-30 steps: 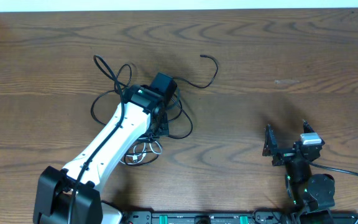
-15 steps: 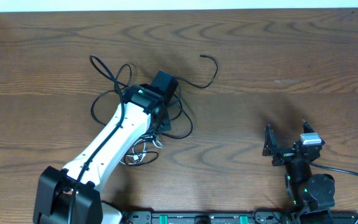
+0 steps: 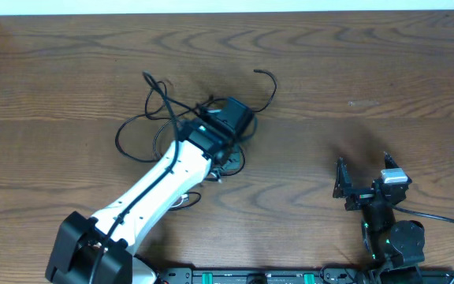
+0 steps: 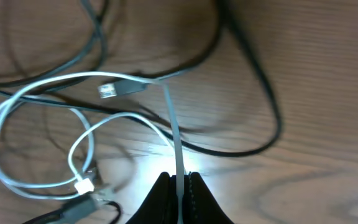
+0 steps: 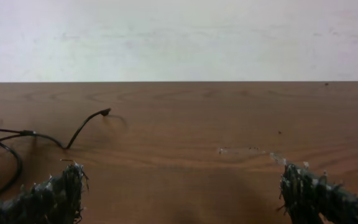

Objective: Untangle cables

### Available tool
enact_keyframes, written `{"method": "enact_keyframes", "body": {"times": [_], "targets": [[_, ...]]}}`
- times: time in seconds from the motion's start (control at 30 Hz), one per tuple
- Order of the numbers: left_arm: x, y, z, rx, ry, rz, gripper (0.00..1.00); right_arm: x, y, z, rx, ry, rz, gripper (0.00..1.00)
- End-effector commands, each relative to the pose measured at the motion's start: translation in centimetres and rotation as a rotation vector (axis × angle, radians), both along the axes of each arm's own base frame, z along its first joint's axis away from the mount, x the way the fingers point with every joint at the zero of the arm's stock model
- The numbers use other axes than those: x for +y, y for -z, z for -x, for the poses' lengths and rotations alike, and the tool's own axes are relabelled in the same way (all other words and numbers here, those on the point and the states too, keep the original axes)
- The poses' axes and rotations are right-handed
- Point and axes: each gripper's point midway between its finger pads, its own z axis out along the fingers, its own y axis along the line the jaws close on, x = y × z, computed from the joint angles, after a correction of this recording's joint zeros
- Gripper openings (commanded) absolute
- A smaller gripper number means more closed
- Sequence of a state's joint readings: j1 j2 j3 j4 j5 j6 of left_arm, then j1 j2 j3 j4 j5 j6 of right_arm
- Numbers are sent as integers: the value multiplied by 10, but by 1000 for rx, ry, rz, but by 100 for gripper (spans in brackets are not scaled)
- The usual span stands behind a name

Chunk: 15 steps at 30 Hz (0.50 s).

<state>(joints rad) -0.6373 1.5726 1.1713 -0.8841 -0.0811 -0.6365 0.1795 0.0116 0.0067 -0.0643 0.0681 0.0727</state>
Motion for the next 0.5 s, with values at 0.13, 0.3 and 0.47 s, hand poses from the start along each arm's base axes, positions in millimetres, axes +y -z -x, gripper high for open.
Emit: {"method": "enact_keyframes", "body": {"times": [0.13, 0.3, 0.47], "targets": [[-23, -6, 3, -38, 47, 27, 8, -3, 0, 0, 0, 13, -12, 99], [-26, -6, 4, -42, 56, 32, 7, -3, 0, 0, 0, 14, -12, 99], [-46, -44, 1, -91, 63, 171, 7, -3, 0, 0, 0, 13, -12, 99]]}}
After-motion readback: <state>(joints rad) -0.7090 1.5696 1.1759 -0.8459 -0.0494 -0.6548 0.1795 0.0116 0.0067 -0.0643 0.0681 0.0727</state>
